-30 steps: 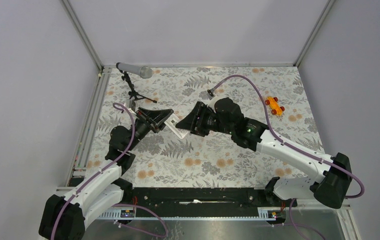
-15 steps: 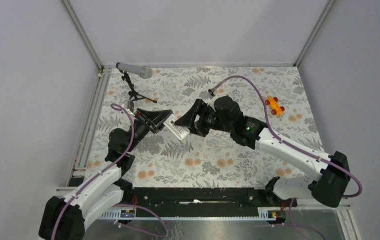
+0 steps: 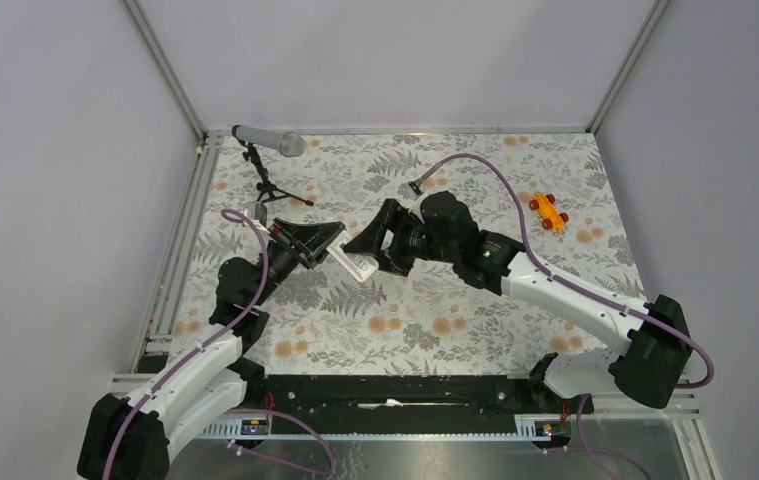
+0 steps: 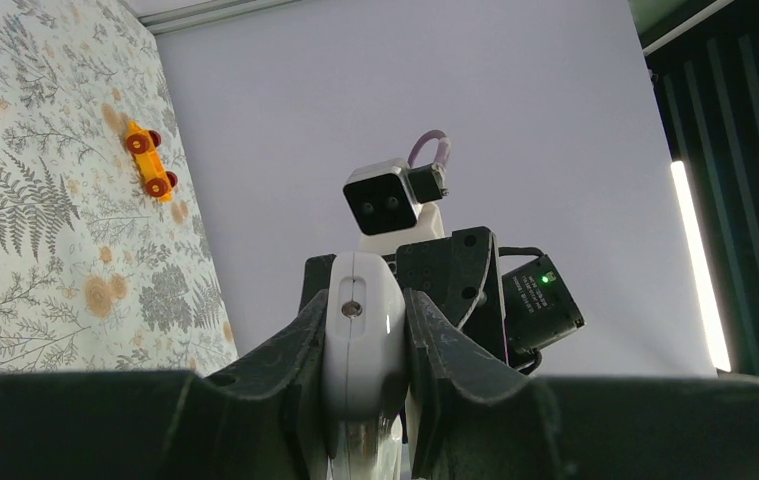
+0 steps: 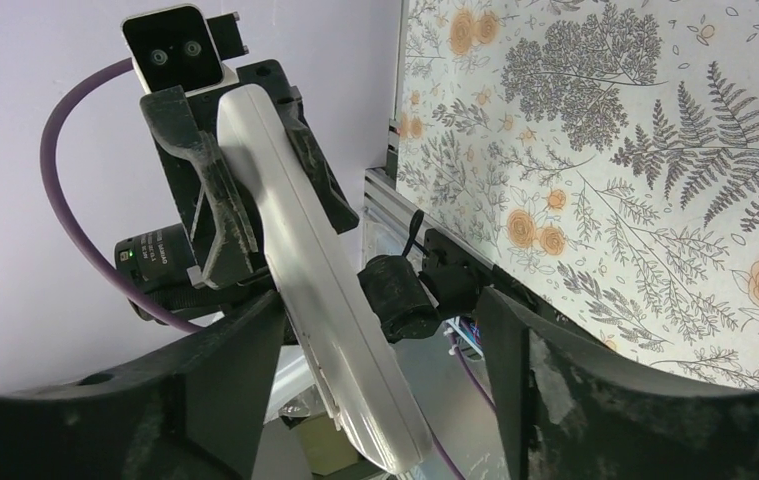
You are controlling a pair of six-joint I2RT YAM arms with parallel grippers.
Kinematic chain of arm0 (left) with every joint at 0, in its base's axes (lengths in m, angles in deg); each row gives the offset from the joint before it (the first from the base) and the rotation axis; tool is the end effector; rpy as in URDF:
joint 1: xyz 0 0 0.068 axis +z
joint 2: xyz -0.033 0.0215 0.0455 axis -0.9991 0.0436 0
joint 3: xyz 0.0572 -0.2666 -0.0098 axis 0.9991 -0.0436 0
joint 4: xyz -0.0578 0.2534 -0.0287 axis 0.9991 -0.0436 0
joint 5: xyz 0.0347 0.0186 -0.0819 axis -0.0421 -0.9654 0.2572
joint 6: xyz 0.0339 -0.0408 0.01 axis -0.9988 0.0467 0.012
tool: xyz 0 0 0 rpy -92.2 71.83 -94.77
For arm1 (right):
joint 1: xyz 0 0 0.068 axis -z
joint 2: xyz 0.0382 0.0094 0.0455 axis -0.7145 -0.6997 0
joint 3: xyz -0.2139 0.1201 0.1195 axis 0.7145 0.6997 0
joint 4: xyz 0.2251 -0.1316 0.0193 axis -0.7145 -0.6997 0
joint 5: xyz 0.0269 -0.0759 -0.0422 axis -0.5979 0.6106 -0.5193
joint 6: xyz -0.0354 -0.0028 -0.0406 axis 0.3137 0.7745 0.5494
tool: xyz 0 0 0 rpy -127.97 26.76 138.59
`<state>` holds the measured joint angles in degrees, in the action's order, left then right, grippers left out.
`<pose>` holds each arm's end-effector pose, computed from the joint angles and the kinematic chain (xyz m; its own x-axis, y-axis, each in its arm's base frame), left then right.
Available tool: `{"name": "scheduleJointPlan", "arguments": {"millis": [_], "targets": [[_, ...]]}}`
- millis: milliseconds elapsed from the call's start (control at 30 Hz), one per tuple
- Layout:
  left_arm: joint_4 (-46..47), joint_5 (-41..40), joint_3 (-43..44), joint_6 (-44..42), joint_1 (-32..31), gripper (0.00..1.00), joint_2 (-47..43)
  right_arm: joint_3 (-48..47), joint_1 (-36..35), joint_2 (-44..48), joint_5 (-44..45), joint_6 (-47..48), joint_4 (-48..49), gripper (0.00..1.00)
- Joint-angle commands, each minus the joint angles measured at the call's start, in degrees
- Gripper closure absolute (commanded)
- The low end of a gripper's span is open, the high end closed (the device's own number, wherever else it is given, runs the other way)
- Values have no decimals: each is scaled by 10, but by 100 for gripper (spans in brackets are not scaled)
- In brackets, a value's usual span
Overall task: Load the batteries into the remote control
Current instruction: Load the battery cover into the remote control.
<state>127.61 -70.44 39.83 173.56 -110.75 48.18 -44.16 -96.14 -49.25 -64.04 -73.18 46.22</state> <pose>0.1654 -0.0835 0.2655 -0.6474 -0.7503 -0.1338 0.2643 -0.0563 -0.9628 0.1920 0.2467 0.3340 -0.9009 0.3144 -0.2993 -0.1677 0.3838 0.9080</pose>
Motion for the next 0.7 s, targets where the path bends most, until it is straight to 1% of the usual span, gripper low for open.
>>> {"name": "scheduleJointPlan", "arguments": {"millis": [0,67,100,167,233,400,533,600,667], "targets": [[31,-8,16,1,-1,100,-13,-32,4,-1,9,27,1,18],[20,-10,19,3,-1,100,-12,-39,4,2,6,46,7,13],[14,-11,20,4,-1,100,-11,-38,4,4,-2,57,19,12],[5,-11,26,6,-1,100,-9,-31,4,10,-22,81,51,12],[2,-8,34,9,-1,100,-6,-22,4,17,-33,99,55,15],[0,3,48,11,-1,100,-1,2,7,29,-46,118,71,30],[3,10,52,15,-1,100,2,2,7,21,-49,122,77,43],[7,12,52,18,-1,100,3,-1,8,13,-48,120,70,50],[10,14,53,20,-1,100,2,-7,8,2,-45,118,49,55]]}}
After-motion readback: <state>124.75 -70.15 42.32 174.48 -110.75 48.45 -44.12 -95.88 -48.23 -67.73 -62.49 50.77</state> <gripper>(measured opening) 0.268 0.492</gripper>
